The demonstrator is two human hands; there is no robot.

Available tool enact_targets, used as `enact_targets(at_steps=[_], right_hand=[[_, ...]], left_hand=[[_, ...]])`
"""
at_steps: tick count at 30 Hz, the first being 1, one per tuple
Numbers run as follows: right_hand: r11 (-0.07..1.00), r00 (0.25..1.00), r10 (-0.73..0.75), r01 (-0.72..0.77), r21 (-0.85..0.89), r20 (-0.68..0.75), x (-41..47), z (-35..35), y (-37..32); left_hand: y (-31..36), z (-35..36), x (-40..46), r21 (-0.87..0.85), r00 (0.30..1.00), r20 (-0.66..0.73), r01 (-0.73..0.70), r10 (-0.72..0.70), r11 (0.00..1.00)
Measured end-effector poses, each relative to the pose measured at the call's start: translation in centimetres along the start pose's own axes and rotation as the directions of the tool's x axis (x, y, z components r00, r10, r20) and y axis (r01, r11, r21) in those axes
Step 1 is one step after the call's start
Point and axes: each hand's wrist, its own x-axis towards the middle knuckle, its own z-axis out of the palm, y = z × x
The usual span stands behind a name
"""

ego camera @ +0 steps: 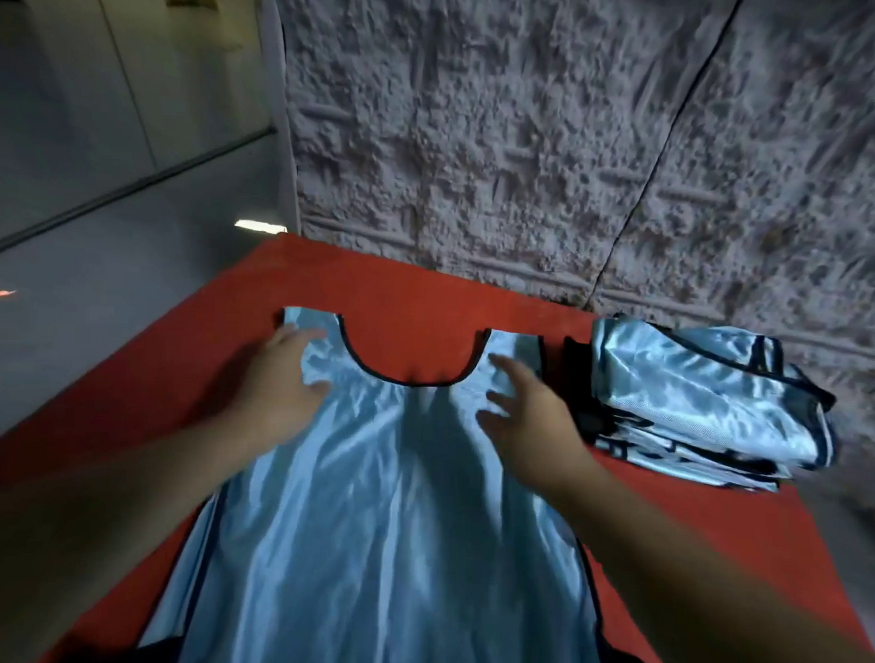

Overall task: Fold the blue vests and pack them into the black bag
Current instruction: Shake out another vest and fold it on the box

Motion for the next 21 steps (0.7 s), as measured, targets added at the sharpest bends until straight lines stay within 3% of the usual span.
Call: enact_targets(at_steps=[5,10,14,18,21], right_hand=[[0.948,0.971,0.203,-0.163,-0.273,0.124,-14.9,0.4,2.2],[0.941,0.978,0.209,-0.207,-0.269,-0.021,-23.5,0.0,3.0],[0.927,0.961,0.223,-0.261,-0.268,-0.163,-27.4,-0.4,2.9],[0.849,0.922,0.315,-0.379,-0.367,-0.225,-29.7,-1.4,2.6],[0.808,0.878,0.415,-0.476,-0.346,-0.239,-31.1,-2.0,3.3]], left_hand=[[-1.7,-1.7,-13.1,0.084,0.986,0.162,0.020,-0.034,0.996],[-3.0,-4.0,-21.7,0.243,0.974,0.207,0.040,-0.092,0.969],[-2.4,-5.5,-25.7,0.334,0.974,0.189,0.058,-0.128,0.941],[-1.5,-6.7,-29.7,0.413,0.987,0.072,0.100,-0.142,0.905],[-0.2,-7.3,-32.4,0.341,0.958,0.036,0.257,-0.286,0.904]])
